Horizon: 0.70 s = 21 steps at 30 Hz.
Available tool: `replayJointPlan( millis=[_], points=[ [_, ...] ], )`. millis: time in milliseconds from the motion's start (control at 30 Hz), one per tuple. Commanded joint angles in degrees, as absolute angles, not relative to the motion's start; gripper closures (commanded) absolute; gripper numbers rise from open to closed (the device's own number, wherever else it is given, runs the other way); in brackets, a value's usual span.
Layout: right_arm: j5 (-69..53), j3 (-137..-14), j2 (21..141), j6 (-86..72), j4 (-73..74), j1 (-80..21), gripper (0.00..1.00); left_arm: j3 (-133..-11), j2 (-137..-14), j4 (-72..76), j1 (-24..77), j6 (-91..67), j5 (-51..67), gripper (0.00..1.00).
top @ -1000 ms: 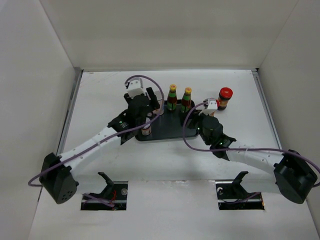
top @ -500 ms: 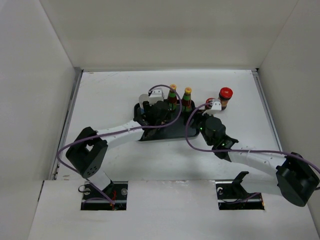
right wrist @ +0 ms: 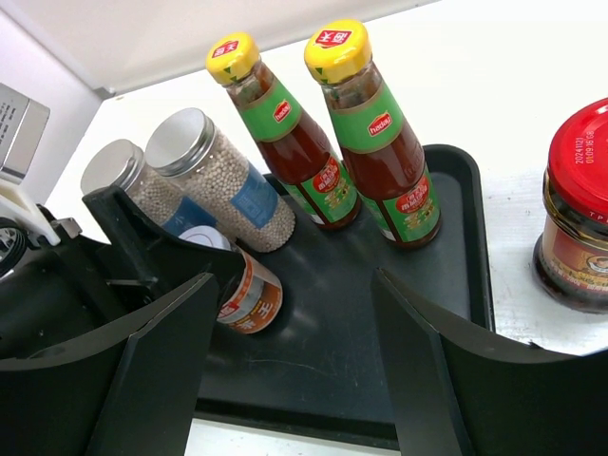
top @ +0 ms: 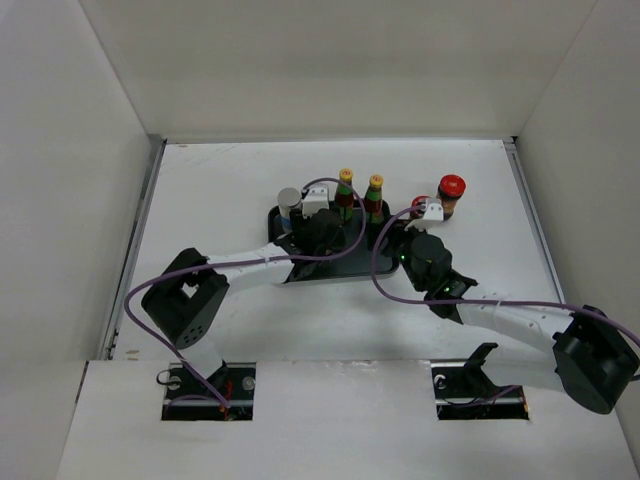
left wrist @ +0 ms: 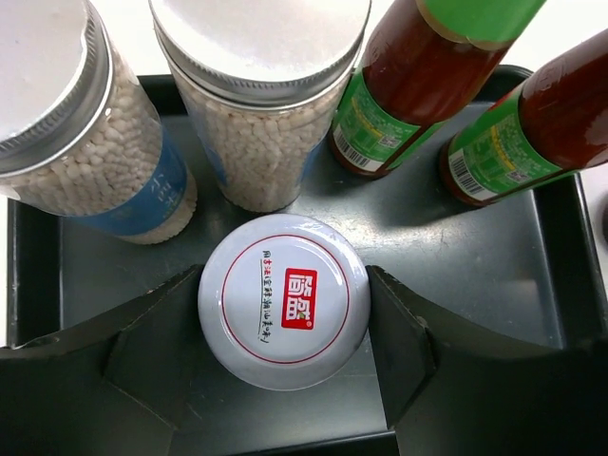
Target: Organize the condiment bottles
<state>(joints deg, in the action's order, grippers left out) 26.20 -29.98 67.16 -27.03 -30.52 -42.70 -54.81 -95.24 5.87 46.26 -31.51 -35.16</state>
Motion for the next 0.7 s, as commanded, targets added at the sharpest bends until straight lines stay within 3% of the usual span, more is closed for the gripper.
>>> replayJointPlan(
  millis=[0, 200, 367, 400, 467, 567, 667],
  points=[
    [27.3, -30.4, 66.4, -27.0, -33.8, -42.5, 0.27, -54.1, -93.4, 12.7, 46.5, -32.3, -36.5, 0.41],
    [27.4, -30.1, 65.8, -27.1, -33.8, -42.3, 0.26, -54.4, -91.9, 13.1, 46.6, -31.3, -36.4, 0.21],
    [27.4, -29.5, 64.7, -27.5, -33.7, -41.3, 0.26, -54.7, -88.5, 14.7, 46.9, -30.3, -36.1, 0.19],
    [27.2, -29.3, 64.6, -27.7, -34.1, -41.0, 0.31, -54.6, -87.4, 15.5, 47.1, -29.6, -35.7, 0.21],
    [27.2, -29.4, 64.4, -27.9, -33.6, -41.0, 0.45, -53.8, -84.4, 18.4, 47.5, -27.3, -34.5, 0.30],
    [27.4, -29.4, 64.2, -27.6, -33.4, -40.7, 0.72, -51.3, -79.5, 23.4, 47.8, -24.8, -32.8, 0.57],
    [27.2, -30.2, 64.7, -27.9, -31.6, -39.9, 0.85, -47.7, -74.0, 24.7, 46.8, -24.8, -32.8, 0.77]
  ],
)
